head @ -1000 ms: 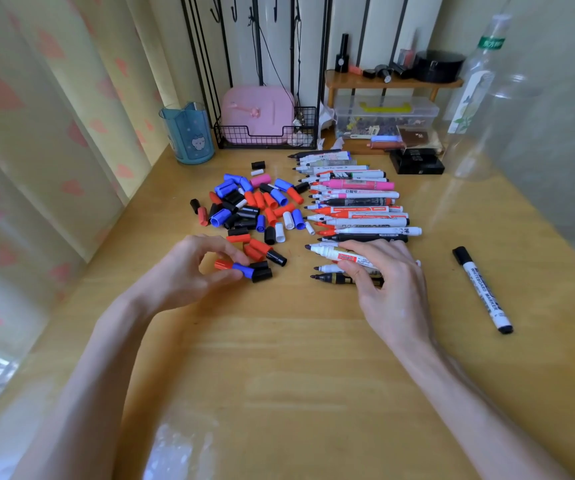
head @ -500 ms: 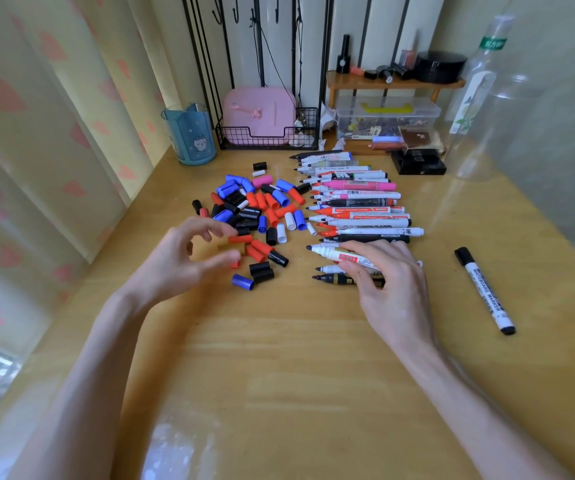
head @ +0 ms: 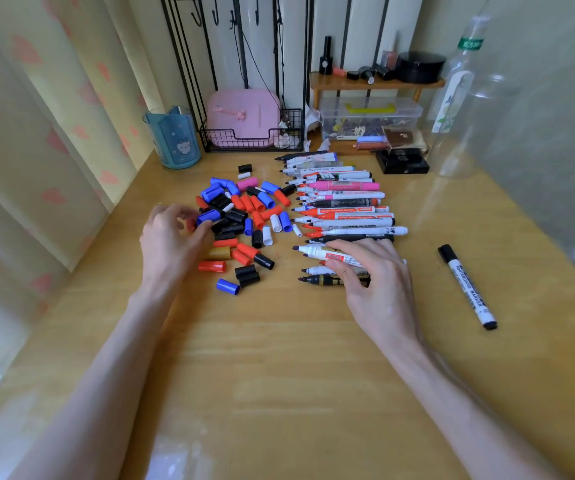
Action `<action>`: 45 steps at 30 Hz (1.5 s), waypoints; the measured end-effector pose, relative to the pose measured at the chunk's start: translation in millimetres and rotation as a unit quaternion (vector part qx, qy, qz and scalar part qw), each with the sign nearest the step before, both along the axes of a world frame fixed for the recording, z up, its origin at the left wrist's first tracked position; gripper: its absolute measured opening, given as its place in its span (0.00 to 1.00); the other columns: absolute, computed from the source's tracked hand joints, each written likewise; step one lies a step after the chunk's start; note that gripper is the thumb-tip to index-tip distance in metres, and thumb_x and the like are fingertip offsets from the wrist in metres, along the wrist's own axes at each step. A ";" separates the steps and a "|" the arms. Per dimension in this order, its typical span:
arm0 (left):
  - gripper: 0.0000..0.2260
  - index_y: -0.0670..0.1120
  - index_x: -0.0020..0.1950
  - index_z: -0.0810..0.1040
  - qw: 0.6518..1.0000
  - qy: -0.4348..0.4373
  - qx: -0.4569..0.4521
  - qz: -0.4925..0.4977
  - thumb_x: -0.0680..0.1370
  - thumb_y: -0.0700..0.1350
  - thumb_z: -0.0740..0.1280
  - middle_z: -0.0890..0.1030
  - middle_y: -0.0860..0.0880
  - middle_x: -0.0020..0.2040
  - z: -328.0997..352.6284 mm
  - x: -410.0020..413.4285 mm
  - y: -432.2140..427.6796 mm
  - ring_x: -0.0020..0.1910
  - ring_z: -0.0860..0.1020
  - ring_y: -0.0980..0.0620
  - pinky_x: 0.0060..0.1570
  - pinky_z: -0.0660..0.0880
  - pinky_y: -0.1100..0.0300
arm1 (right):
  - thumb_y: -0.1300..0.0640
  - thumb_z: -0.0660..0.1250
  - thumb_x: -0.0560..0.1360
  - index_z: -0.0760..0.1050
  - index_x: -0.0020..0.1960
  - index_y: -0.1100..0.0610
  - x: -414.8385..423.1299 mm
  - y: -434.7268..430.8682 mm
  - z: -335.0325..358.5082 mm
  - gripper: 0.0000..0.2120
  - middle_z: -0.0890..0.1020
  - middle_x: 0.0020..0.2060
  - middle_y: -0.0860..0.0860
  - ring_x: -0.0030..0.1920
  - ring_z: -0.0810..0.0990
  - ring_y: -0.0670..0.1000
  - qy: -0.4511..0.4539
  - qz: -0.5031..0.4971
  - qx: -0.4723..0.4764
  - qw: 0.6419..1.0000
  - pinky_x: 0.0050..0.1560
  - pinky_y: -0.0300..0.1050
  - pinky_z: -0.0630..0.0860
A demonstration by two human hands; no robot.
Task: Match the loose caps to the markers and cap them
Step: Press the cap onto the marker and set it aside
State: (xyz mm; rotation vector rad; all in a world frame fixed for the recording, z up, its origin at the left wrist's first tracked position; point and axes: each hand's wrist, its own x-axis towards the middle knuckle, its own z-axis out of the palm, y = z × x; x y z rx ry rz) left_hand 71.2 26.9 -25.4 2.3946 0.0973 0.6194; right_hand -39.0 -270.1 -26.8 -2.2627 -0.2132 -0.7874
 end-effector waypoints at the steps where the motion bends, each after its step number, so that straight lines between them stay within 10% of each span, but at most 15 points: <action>1: 0.08 0.48 0.52 0.83 1.000 -0.008 -0.018 -0.014 0.75 0.48 0.77 0.83 0.51 0.48 3.4 -6.0 -0.1 0.49 0.83 0.48 0.49 0.77 0.52 | 0.59 0.75 0.78 0.85 0.59 0.53 0.3 0.3 -0.4 0.10 0.83 0.46 0.45 0.48 0.77 0.54 -0.001 0.000 0.000 1.000 0.50 0.48 0.75; 17: 0.09 0.40 0.62 0.79 0.900 0.080 -0.256 -0.345 0.83 0.38 0.67 0.86 0.46 0.56 23.6 -75.5 -46.0 0.55 0.85 0.48 0.57 0.81 0.56 | 0.58 0.74 0.79 0.85 0.60 0.53 -1.3 2.1 -0.7 0.10 0.84 0.47 0.46 0.49 0.77 0.53 -0.012 0.021 0.010 1.000 0.52 0.49 0.76; 22: 0.12 0.46 0.61 0.85 0.918 0.088 -0.170 -0.346 0.80 0.47 0.71 0.84 0.56 0.48 14.0 -76.5 -49.9 0.43 0.79 0.57 0.46 0.74 0.62 | 0.59 0.75 0.78 0.85 0.60 0.54 -2.9 3.3 2.6 0.11 0.85 0.49 0.45 0.50 0.78 0.52 -0.021 0.038 0.010 0.999 0.54 0.46 0.76; 29: 0.14 0.48 0.56 0.86 0.934 0.051 -0.134 -0.326 0.73 0.53 0.77 0.84 0.51 0.45 7.1 -72.3 -47.9 0.39 0.77 0.45 0.43 0.76 0.44 | 0.60 0.76 0.76 0.86 0.59 0.52 -2.8 5.3 1.9 0.12 0.85 0.48 0.44 0.50 0.78 0.52 -0.023 0.062 0.010 0.998 0.54 0.45 0.76; 37: 0.13 0.50 0.60 0.85 0.937 -0.029 0.020 -0.347 0.79 0.53 0.71 0.77 0.70 0.44 10.5 -82.3 -59.7 0.43 0.74 0.65 0.45 0.68 0.70 | 0.58 0.76 0.77 0.86 0.59 0.54 -3.6 8.8 -2.1 0.11 0.85 0.47 0.45 0.47 0.77 0.52 -0.032 0.093 -0.025 0.995 0.51 0.46 0.74; 45: 0.14 0.47 0.60 0.84 0.931 -0.068 0.069 -0.353 0.82 0.54 0.68 0.81 0.54 0.47 10.7 -85.2 -63.1 0.44 0.73 0.56 0.44 0.72 0.60 | 0.59 0.73 0.77 0.87 0.56 0.57 -9.8 12.4 0.2 0.09 0.85 0.46 0.47 0.47 0.79 0.53 -0.067 0.069 -0.026 0.995 0.51 0.43 0.76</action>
